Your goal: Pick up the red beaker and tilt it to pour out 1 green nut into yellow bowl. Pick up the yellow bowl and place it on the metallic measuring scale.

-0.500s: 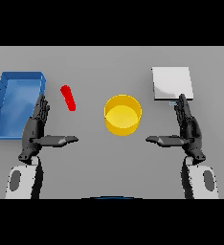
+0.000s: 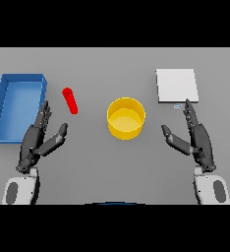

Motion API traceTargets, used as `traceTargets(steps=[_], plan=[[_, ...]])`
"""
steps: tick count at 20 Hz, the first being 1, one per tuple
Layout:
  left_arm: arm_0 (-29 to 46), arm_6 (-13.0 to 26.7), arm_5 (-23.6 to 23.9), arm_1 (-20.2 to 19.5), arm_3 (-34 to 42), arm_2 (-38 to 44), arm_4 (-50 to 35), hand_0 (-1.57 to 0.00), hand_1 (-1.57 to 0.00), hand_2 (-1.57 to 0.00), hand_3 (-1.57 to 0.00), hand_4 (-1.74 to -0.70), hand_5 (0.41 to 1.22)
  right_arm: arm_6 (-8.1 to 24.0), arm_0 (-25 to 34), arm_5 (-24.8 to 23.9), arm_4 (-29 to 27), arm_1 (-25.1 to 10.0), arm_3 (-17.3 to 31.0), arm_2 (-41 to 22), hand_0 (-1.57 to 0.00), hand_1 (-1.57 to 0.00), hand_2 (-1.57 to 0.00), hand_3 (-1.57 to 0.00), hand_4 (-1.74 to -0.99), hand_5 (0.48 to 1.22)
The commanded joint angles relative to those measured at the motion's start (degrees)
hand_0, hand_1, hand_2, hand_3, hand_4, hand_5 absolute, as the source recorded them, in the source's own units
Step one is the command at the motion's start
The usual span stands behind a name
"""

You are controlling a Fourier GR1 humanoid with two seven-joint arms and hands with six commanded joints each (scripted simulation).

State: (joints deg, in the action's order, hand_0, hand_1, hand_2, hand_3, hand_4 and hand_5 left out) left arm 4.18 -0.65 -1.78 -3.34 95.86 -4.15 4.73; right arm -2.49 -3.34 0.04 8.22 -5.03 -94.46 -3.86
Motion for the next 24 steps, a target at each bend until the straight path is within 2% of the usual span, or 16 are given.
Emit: traceTargets(steps=[1, 3, 5, 8, 9, 14, 18, 20, 24], plan=[[0.34, 0.59, 0.01, -0.19, 0.63, -0.18, 0.18, 0.0, 0.0, 0.0, 0.0, -1.2, 0.672, -0.1, -0.44, 0.08, 0.06, -0.58, 0.07, 0.33, 0.0, 0.0, 0.0, 0.0, -1.193, 0.582], [0.95, 1.81, -0.16, -0.4, 1.66, -0.73, 0.55, 0.0, 0.0, 0.0, 0.0, -1.19, 0.663, -0.24, 0.02, -0.05, 0.73, -0.46, -0.26, -0.26, 0.0, 0.0, 0.0, 0.0, -1.196, 0.584], [0.58, 2.51, -0.48, -0.8, 1.4, -0.77, 0.65, 0.0, 0.0, 0.0, 0.0, -1.18, 0.657, 0.65, 0.62, 0.94, -1.11, -0.08, -0.01, 0.14, 0.0, 0.0, 0.0, 0.0, -1.225, 0.59], [-0.61, 3.43, -0.02, -0.32, 0.55, -0.92, 1.13, 0.0, 0.0, 0.0, 0.0, -1.18, 0.655, -1.57, 0.21, 2.4, -2.63, -0.56, 0.76, 0.75, 0.0, 0.0, 0.0, 0.0, -1.272, 0.611], [-1.53, 3.88, 0.18, 0.13, -1.19, -0.96, 1.44, 0.0, 0.0, 0.0, 0.0, -1.18, 0.658, -2.92, -0.07, 3.1, -3.02, -0.94, 0.39, 0.77, 0.0, 0.0, 0.0, 0.0, -1.284, 0.618], [-8.49, 3.16, 1.63, 0.22, -9.89, 1.09, 2.59, 0.0, 0.0, 0.0, 0.0, -1.21, 0.664, -1.86, 0.07, 3.38, -3.35, -1.39, -0.78, 0.89, 0.0, 0.0, 0.0, 0.0, -1.295, 0.623], [-15.49, 1.54, 3.14, 0.09, -18.51, 3.28, 3.35, 0.0, 0.0, 0.0, 0.0, -1.21, 0.651, -2.16, -0.04, 3.43, -3.22, -1.52, -0.03, 1.13, 0.0, 0.0, 0.0, 0.0, -1.29, 0.617], [-19.36, -0.16, 3.32, 0.33, -24.02, 4.58, 3.05, 0.0, 0.0, 0.0, 0.0, -1.22, 0.644, -1.97, 0.51, 3.34, -3.34, -1.6, 0.57, 1.5, 0.0, 0.0, 0.0, 0.0, -1.295, 0.622], [-23.79, -3.94, 4.36, 0.75, -30.33, 5.6, 3.74, 0.0, 0.0, 0.0, 0.0, -1.23, 0.635, -1.78, 0.13, 3.39, -3.49, -1.66, -0.25, 1.45, 0.0, 0.0, 0.0, 0.0, -1.301, 0.631]])
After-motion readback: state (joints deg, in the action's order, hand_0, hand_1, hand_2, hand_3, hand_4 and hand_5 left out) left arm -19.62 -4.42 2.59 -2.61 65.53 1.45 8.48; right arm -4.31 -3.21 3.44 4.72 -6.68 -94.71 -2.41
